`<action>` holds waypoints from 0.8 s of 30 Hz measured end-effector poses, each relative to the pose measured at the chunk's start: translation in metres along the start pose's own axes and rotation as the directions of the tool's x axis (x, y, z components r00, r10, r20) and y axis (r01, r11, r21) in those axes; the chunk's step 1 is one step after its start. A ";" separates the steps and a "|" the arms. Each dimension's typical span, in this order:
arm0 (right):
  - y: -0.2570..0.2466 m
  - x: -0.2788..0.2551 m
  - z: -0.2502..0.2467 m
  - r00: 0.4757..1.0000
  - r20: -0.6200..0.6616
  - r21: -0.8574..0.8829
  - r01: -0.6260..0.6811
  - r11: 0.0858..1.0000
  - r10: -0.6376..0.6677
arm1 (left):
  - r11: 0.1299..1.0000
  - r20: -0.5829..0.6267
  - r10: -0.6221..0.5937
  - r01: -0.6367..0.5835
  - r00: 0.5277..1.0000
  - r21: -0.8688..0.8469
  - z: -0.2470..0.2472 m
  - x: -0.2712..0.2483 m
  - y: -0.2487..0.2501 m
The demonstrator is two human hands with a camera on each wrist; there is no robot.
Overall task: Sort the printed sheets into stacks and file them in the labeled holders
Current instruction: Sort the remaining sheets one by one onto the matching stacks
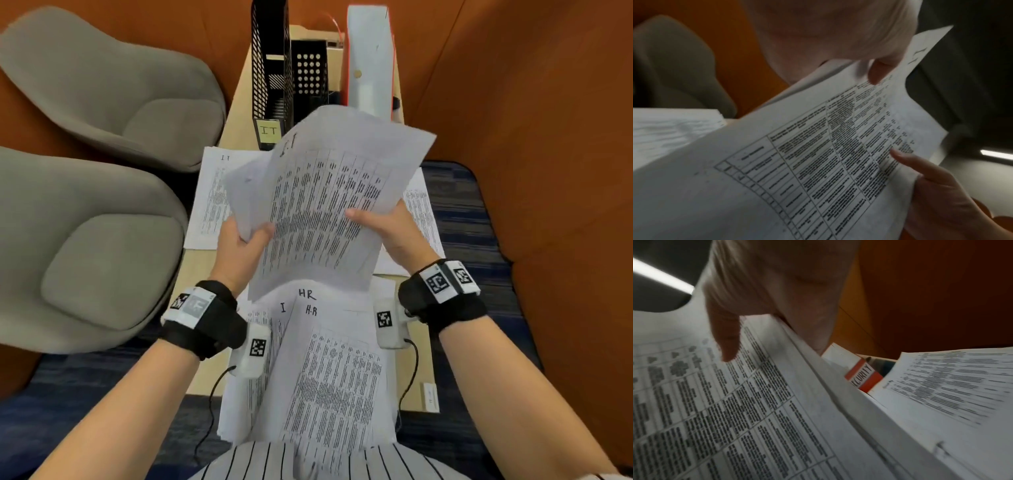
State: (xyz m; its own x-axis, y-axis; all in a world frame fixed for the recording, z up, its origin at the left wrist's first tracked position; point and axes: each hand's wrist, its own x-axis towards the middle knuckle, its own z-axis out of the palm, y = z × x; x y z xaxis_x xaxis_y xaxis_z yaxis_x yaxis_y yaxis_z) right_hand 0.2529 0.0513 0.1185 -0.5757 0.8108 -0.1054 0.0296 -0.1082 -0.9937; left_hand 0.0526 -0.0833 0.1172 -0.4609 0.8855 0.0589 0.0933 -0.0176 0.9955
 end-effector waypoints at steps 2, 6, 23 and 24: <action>-0.012 -0.007 0.000 0.995 0.069 0.036 0.069 0.997 -0.071 | 0.998 0.047 0.055 -0.053 0.997 -0.030 -0.007 -0.001 0.004; 0.016 -0.016 -0.003 0.994 0.103 0.000 -0.032 0.999 0.032 | 1.000 0.012 0.009 -0.009 1.000 0.017 -0.016 -0.007 -0.025; 0.065 0.032 0.035 0.958 0.179 -0.113 -0.207 0.972 0.225 | 0.969 -0.184 -0.242 0.229 0.953 -0.088 0.002 0.034 -0.070; 0.073 0.035 0.036 0.957 0.149 -0.104 -0.236 0.966 0.250 | 0.964 -0.216 -0.261 0.245 0.941 -0.100 0.001 0.032 -0.074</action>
State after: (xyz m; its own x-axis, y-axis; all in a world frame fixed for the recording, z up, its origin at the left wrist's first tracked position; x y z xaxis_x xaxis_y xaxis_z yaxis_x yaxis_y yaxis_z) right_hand 0.2052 0.0512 0.0438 -0.6651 0.6631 -0.3436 0.2496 -0.2363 -0.9391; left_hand 0.0323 -0.0532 0.0456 -0.6487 0.7374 -0.1884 -0.1107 0.1535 0.9819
